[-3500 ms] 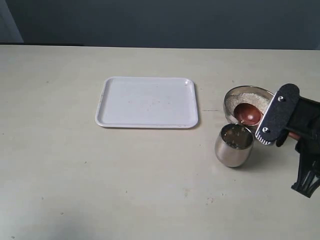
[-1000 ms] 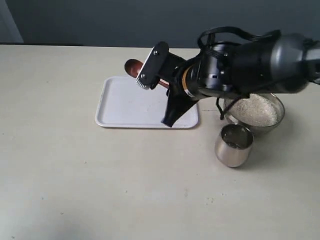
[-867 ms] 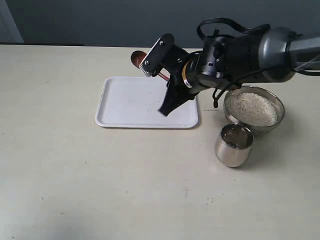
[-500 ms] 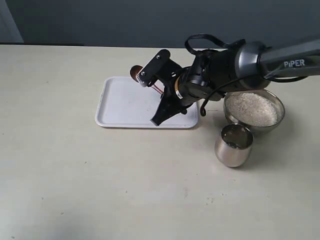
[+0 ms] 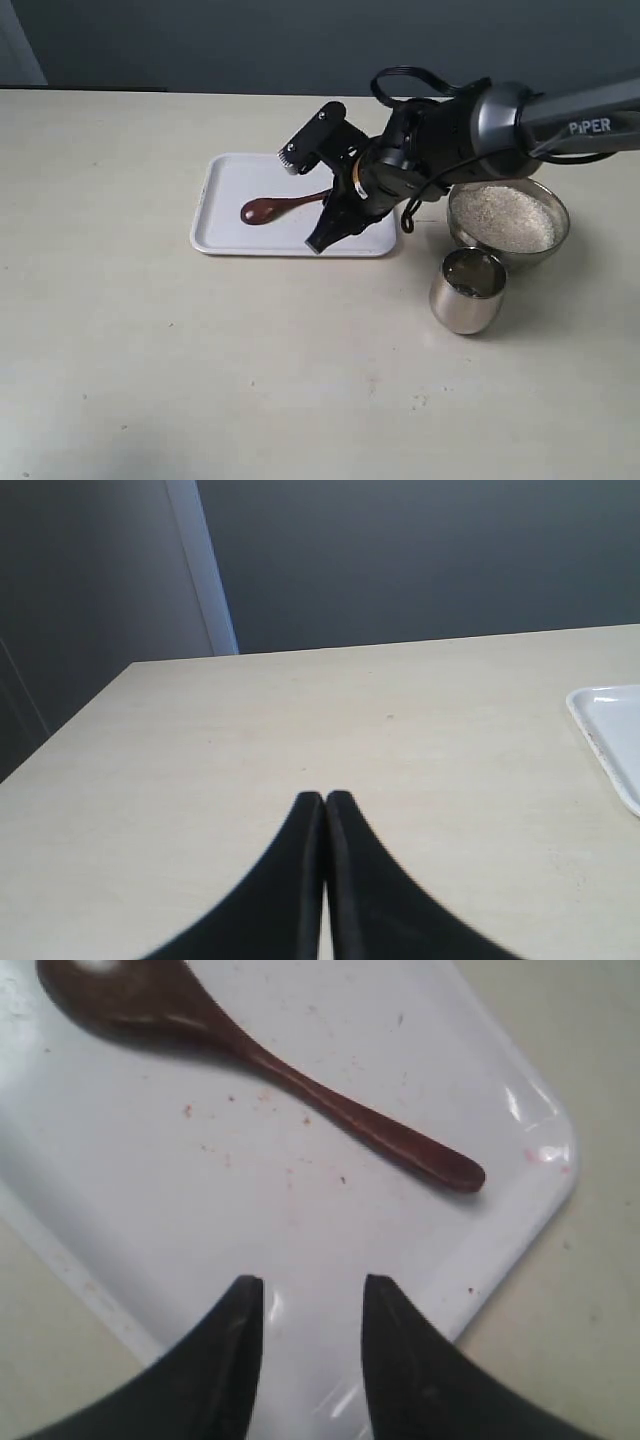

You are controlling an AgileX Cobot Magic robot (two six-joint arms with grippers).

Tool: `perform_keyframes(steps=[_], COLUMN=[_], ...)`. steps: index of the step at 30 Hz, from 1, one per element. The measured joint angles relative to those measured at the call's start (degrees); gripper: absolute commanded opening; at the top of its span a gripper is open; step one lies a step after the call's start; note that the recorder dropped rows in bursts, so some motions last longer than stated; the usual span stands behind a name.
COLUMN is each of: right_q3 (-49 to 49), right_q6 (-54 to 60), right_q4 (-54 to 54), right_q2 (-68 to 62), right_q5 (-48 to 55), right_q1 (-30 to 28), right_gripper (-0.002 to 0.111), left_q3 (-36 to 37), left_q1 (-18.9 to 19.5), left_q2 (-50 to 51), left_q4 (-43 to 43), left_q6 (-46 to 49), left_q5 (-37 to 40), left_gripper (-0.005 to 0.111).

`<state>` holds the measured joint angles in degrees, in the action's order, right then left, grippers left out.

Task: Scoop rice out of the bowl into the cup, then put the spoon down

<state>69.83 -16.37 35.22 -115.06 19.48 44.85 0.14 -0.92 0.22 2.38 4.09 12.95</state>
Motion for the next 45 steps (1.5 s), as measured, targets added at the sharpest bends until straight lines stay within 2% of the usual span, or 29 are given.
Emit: perform_keyframes(steps=[14,16,20,30,37,45], right_q3=[0.0,0.0,0.0,0.0,0.0,0.0], right_q6=[0.0,0.0,-0.1,-0.1,-0.3,-6.6], right_q4=[-1.3,-1.3,-2.4,-9.4,-12.7,-14.0], right_q2=[6.2,7.2,9.6,22.3,37.9,55.6], right_q5=[5.9,8.4,13.2,26.5,32.9,37.3], right_q1=[0.0,0.0,0.0,0.5,6.0,11.9], right_gripper=[0.034,0.028,0.0,0.0,0.0,0.0], left_q3=[0.0,0.0,0.0,0.0,0.0,0.0], left_q1=[0.0,0.0,0.0,0.0,0.0,0.0], left_q2=[0.0,0.0,0.0,0.0,0.0,0.0], left_q4=[0.0,0.0,0.0,0.0,0.0,0.0], left_q6=[0.0,0.0,0.0,0.0,0.0,0.0], left_q5=[0.0,0.0,0.0,0.0,0.0,0.0], left_gripper=[0.0,0.0,0.0,0.0,0.0,0.0])
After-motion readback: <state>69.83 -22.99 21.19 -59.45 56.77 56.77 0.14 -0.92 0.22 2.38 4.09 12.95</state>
